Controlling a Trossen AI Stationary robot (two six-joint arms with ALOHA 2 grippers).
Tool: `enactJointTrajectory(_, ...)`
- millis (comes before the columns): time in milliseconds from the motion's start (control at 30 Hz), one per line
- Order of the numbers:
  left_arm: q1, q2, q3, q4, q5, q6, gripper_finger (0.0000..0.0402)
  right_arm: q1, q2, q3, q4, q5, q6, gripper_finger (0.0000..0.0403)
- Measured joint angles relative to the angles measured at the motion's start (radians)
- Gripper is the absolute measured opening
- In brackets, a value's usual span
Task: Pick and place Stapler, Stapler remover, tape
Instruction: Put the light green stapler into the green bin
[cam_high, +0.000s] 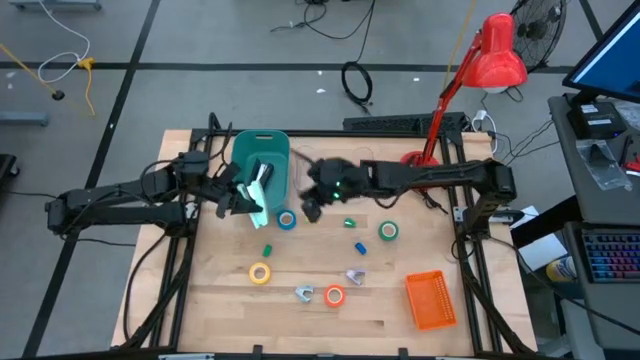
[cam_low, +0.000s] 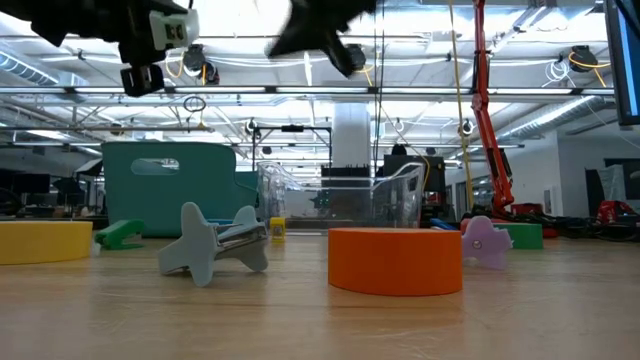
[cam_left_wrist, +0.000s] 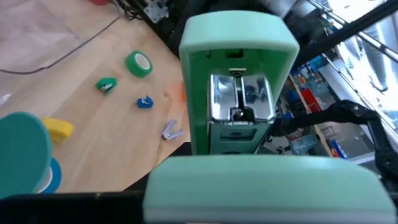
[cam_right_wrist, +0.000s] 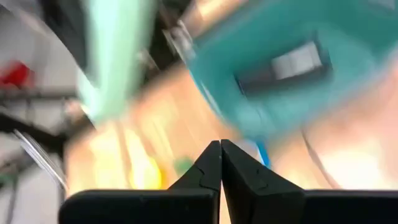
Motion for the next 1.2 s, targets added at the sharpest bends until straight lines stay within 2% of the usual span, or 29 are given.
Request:
enactJointTrajectory(267, 0.058, 0.075, 0.000, 0.013, -0.007, -0.058, 0.0140, 0.034, -0.155, -0.327, 0.030, -0.031, 0.207, 0.0000)
enactJointTrajectory(433, 0.107, 0.156, 0.033, 0.008, -0.026, -0.034, 0.0140, 0.039, -0.299, -0.533, 0.109, -0.025, 0.282, 0.0000)
enactJointTrajectory(800, 0.248, 0.371, 0.175, -0.098, -0.044, 0.106, 0.0140, 0.038, -0.592, -0.944, 0.573, -0.025, 0.301, 0.0000)
enactJointTrajectory(967, 0.319, 0.442, 0.271, -0.278, -0.100, 0.171, 0.0140, 0.038, -0.677, -1.066, 0.781, -0.026, 0.308, 0.0000)
enactJointTrajectory(1200, 0.412, 0.552, 0.403, -0.511, -0.148, 0.312, 0.0140, 0.038, -0.716, -1.091, 0.812, -0.026, 0.286, 0.0000)
